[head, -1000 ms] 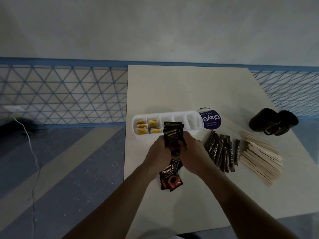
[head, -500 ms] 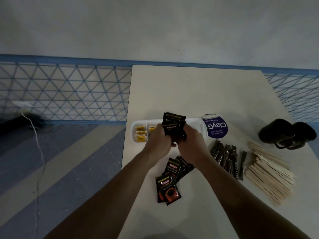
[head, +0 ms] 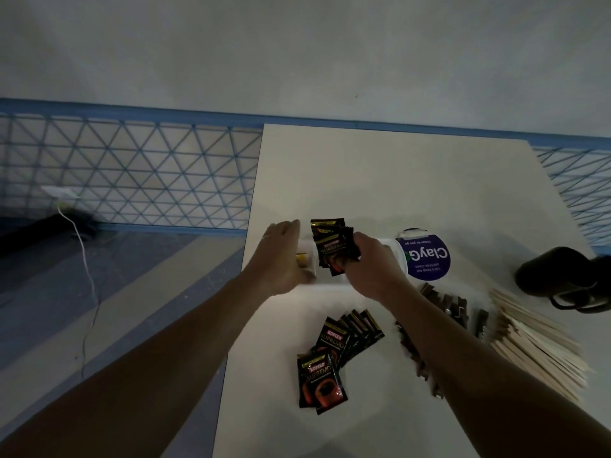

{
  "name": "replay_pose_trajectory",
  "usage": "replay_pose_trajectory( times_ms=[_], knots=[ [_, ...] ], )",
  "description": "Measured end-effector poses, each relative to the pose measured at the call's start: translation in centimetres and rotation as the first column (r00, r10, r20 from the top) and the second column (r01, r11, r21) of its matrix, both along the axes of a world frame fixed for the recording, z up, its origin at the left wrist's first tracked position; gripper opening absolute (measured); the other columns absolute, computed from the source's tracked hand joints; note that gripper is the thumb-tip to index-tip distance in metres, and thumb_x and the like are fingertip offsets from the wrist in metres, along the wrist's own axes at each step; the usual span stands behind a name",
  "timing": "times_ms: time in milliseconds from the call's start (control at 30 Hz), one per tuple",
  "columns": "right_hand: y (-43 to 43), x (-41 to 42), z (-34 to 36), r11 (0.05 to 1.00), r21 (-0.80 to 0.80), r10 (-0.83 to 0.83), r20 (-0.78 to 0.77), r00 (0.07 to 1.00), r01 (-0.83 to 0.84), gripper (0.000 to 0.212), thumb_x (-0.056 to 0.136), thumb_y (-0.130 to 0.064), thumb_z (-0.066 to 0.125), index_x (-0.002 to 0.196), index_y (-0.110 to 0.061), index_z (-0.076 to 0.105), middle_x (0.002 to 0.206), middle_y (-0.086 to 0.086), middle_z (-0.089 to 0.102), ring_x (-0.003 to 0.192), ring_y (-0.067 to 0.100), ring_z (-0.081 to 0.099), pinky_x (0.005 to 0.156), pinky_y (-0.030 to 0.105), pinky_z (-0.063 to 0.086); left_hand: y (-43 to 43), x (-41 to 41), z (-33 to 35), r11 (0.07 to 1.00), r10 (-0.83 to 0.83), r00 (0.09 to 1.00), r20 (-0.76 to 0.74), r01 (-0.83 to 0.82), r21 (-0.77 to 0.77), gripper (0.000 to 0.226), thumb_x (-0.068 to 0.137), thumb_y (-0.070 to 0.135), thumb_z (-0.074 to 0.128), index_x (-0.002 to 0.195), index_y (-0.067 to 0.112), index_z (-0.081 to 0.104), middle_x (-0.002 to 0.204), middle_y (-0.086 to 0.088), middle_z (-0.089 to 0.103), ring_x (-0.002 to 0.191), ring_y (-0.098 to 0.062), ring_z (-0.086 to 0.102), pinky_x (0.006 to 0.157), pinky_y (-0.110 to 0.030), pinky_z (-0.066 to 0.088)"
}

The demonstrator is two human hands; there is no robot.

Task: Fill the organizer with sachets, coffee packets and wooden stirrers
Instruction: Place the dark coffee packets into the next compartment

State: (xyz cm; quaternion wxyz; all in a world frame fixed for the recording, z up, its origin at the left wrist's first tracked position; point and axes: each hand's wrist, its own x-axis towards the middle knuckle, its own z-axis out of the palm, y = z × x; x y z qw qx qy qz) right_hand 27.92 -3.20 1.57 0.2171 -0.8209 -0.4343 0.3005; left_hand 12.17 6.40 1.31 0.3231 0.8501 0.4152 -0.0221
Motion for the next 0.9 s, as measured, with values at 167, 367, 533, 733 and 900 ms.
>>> replay_pose_trajectory(
  times_ms=[167,367,533,733,900],
  knots=[
    [1.0,-0.9,-1.0,0.998,-0.062,0.027,0.079,0.997,-0.022,0.010,0.088,-0.018,0.057,0.097,-0.015,0.054,0.084,0.004,0.062,0.076,0.025,0.060,0.058,0.031,0.047,0.1,-0.2,-2.4,0.997,-0.063,0.983,-0.172,0.070,0.039,0.121,0.066,0.047,0.084,0.154,0.009,0.010,0.161,-0.011,0.013,0.148,-0.035,0.004,0.119,-0.053,0.014],
    [1.4,-1.7,-1.8,0.998,-0.064,0.016,0.148,0.989,-0.007,0.014,0.084,-0.018,0.060,0.098,-0.014,0.058,0.087,0.005,0.064,0.077,0.024,0.059,0.058,0.029,0.045,0.0,-0.4,-3.3,0.985,-0.066,0.982,-0.176,0.091,0.143,0.109,0.070,0.044,0.082,0.152,0.010,0.018,0.159,-0.009,0.019,0.148,-0.034,0.008,0.118,-0.057,0.008],
    [1.6,-1.3,-2.3,0.999,-0.038,-0.019,0.117,0.993,0.024,0.015,0.085,-0.021,0.069,0.093,-0.008,0.070,0.088,0.009,0.068,0.075,0.024,0.062,0.057,0.026,0.044,0.2,-0.6,-3.7,0.983,-0.078,0.990,-0.114,0.095,0.156,0.107,0.068,0.045,0.083,0.151,0.010,0.024,0.155,-0.007,0.027,0.144,-0.030,0.018,0.117,-0.055,0.014],
    [1.9,-0.7,-2.8,0.991,-0.129,-0.023,0.138,0.990,0.041,0.013,0.084,-0.020,0.073,0.084,-0.007,0.072,0.075,0.008,0.068,0.067,0.023,0.066,0.051,0.030,0.052,0.3,-0.7,-3.5,0.980,-0.083,0.994,-0.077,0.096,0.177,0.104,0.067,0.044,0.083,0.149,0.010,0.029,0.151,-0.006,0.032,0.139,-0.026,0.025,0.117,-0.047,0.018],
    [1.9,-1.2,-2.9,0.998,-0.056,-0.006,0.150,0.989,0.014,0.008,0.083,-0.009,0.069,0.090,-0.009,0.072,0.075,0.007,0.068,0.063,0.018,0.062,0.046,0.023,0.048,0.3,-0.7,-3.2,0.983,-0.077,0.994,-0.072,0.088,0.163,0.104,0.068,0.043,0.084,0.149,0.010,0.029,0.152,-0.007,0.031,0.140,-0.026,0.024,0.117,-0.046,0.015]
  ],
)
